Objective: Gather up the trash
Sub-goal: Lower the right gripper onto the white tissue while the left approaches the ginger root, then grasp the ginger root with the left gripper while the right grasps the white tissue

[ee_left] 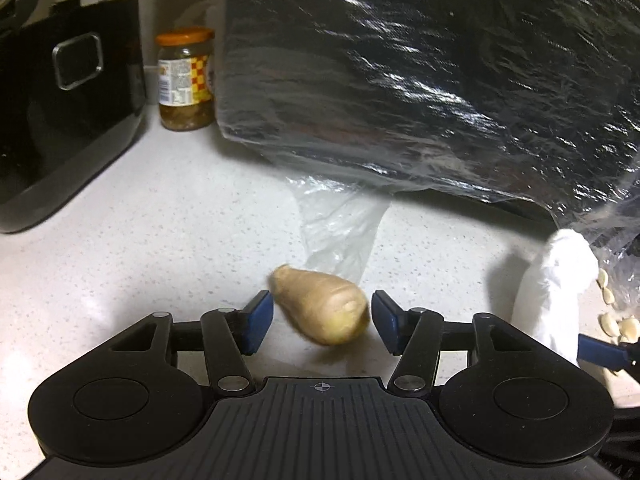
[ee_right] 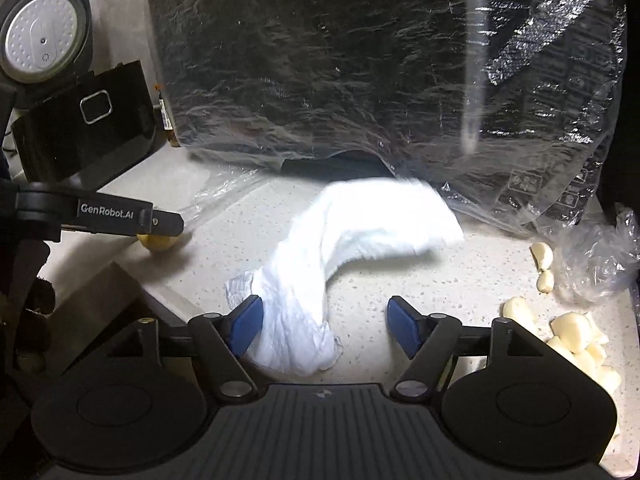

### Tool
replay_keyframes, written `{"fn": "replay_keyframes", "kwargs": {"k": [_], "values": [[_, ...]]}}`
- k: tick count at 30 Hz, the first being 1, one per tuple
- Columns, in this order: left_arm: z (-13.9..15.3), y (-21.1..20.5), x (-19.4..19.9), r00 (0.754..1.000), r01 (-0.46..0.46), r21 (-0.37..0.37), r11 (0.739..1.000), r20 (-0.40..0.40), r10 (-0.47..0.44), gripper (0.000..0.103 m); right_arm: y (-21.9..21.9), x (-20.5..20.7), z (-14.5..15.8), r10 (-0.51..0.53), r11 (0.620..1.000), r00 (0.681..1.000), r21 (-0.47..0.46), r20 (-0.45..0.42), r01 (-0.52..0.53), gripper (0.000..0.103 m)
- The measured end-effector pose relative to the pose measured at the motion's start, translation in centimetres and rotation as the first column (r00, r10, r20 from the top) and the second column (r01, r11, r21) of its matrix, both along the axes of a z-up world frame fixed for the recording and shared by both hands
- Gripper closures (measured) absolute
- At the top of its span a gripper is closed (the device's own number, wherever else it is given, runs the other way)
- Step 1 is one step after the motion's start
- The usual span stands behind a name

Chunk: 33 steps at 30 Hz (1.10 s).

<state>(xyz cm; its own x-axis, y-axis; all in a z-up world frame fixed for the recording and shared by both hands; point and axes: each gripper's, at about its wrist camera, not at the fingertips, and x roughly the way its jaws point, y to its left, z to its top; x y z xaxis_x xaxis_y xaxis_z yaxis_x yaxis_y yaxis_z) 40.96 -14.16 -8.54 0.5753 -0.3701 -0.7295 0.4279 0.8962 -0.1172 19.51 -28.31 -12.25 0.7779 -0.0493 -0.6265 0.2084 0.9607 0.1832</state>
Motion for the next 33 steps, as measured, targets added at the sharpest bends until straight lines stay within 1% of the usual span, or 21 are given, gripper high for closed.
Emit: {"fn": "replay_keyframes", "kwargs": {"k": [2,5,8,11,14,15,17,19,23,24,26,28,29,31,33], "values": [[-0.1,-0.7,0.1,1.0,0.021,0.008,1.0,0.02,-0.021,0.042,0.2,0.2,-0.1,0.006,1.0,1.0,-0.003,-0.006,-0.006,0.031],[-0.1,-1.6,0.1,0.997,0.067,-0.002,0.998,0.037,-0.067,0.042,0.5,0.2,-0.2,0.015,1.0,1.0,-0.015,-0.004,-0.015,0.026],[0.1,-2.1,0.1,0.995,0.09,-0.011,0.996,0.05,-0.089,0.042,0.6,0.2,-0.3,0.028,0.999,1.0,-0.022,-0.004,-0.028,0.021],[-0.2,-2.1,0.3,0.996,0.08,0.003,0.997,0.033,-0.08,0.042,0.9,0.3,-0.3,0.036,0.999,0.999,-0.023,-0.004,-0.036,0.017],[-0.7,-1.9,0.5,0.998,0.065,0.028,0.998,0.009,-0.065,0.042,0.8,0.5,-0.4,0.042,0.999,0.999,-0.005,0.0,-0.042,0.013],[-0.7,-1.8,0.5,0.998,0.066,0.024,0.998,0.011,-0.066,0.043,0.8,0.4,-0.4,0.045,0.999,0.999,0.002,0.001,-0.045,0.011],[-0.6,-1.7,0.4,0.998,0.068,0.023,0.997,0.006,-0.069,0.043,0.9,0.4,-0.5,0.055,0.998,0.999,0.015,0.0,-0.055,0.004],[-0.6,-1.6,0.3,0.997,0.072,0.023,0.997,0.006,-0.072,0.043,1.0,0.5,-0.6,0.063,0.998,0.998,0.019,-0.003,-0.063,0.001],[-0.7,-1.2,0.3,0.997,0.083,-0.001,0.997,0.01,-0.083,0.043,0.8,0.8,-0.5,0.052,0.998,0.999,0.043,-0.007,-0.052,0.0],[-0.7,-1.1,0.3,0.996,0.087,-0.005,0.996,0.007,-0.087,0.044,0.6,0.8,-0.4,0.051,0.997,0.999,0.052,-0.01,-0.051,0.0],[-0.6,-1.0,0.4,0.998,0.057,0.013,0.998,0.007,-0.057,0.061,0.4,1.0,-0.3,0.069,0.996,0.997,0.061,-0.022,-0.067,0.0],[-0.4,-0.9,0.7,0.999,0.035,0.003,0.999,-0.011,-0.035,0.06,0.2,1.1,-0.1,0.106,0.993,0.994,0.064,-0.037,-0.104,0.001],[-0.4,-0.9,0.7,0.999,0.032,0.002,0.999,-0.018,-0.032,0.06,-0.1,0.9,0.1,0.099,0.992,0.995,0.077,-0.032,-0.096,0.004],[-0.3,-1.1,0.5,0.999,0.028,0.008,1.0,-0.022,-0.028,0.06,-0.5,0.2,0.6,0.075,0.993,0.997,0.087,0.001,-0.074,0.006],[-0.3,-1.1,0.3,0.999,0.022,-0.002,1.0,-0.023,-0.022,0.06,-0.4,-0.7,1.8,0.058,0.998,0.996,0.014,0.063,-0.059,0.006]]}}
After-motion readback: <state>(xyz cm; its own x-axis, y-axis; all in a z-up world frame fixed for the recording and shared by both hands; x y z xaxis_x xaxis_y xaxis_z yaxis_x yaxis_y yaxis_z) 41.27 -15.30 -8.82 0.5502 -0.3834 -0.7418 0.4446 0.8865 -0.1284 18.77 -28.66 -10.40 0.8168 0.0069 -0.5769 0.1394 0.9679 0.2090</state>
